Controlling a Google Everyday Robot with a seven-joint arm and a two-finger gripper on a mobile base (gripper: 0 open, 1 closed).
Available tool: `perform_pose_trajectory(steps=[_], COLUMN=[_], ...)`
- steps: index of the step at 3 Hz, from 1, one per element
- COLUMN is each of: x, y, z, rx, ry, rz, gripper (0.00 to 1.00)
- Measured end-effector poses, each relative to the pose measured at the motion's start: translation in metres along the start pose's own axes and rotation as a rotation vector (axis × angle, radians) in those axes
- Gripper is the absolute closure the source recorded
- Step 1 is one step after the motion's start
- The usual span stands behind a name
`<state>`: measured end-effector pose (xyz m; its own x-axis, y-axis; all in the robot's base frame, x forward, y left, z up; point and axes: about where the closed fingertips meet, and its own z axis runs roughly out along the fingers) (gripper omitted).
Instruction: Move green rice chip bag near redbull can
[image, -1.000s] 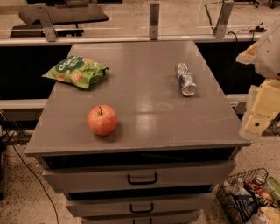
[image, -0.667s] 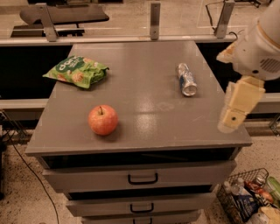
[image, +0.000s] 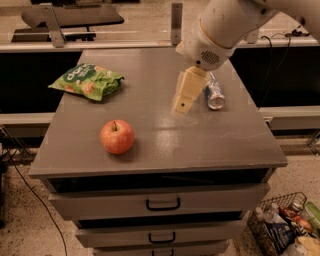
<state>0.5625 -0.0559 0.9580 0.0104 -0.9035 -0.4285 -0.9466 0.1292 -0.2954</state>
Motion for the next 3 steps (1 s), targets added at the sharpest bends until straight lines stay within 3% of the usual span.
perform_pose_trajectory(steps=[1, 2, 3], x=[-0.052, -0.052, -0.064], y=[-0.032, -0.032, -0.038], z=[0.019, 0.019, 0.032], rx=[0.020, 0.020, 0.036], ry=[-0.107, -0.107, -0.162], rz=[-0.030, -0.030, -0.014], gripper=[0.00, 0.00, 0.00])
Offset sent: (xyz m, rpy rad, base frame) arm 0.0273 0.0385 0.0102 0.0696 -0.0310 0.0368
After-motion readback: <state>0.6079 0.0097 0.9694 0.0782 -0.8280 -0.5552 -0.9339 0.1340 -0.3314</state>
